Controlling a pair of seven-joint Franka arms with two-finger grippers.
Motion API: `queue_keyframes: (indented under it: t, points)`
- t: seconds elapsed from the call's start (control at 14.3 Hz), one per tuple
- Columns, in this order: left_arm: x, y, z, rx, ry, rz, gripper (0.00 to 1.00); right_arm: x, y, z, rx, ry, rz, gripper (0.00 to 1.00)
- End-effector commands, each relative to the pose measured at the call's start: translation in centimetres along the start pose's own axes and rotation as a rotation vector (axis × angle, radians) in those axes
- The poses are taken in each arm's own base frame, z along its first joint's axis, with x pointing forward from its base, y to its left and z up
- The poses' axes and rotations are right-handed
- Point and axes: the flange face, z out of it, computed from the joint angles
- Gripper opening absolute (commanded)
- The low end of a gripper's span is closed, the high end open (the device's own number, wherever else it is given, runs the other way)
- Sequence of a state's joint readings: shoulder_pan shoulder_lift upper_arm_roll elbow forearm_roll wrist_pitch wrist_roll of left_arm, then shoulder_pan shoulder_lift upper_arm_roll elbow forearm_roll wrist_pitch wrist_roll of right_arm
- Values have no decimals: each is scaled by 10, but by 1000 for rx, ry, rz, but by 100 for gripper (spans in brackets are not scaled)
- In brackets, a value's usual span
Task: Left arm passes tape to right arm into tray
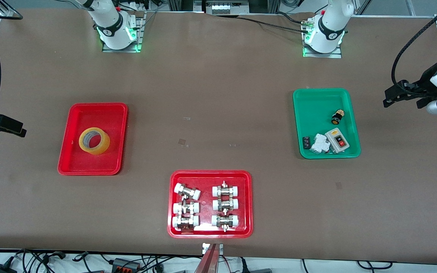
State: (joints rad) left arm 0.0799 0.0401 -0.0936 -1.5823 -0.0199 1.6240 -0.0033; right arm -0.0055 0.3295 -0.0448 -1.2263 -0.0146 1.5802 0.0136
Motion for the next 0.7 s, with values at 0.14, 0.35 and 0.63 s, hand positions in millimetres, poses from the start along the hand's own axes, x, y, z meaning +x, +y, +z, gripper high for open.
queue_keyframes:
  t: [0.14, 0.35, 0.63]
  points:
    - [3, -9, -12, 1, 23, 19, 100, -29, 14, 4, -4, -7, 25, 100]
    - [4, -10, -10, 48, 16, 32, 100, -58, 13, 16, -1, 30, 9, 100]
    - [4, -11, -10, 57, 16, 26, 100, -87, 14, 18, 6, 29, -22, 100]
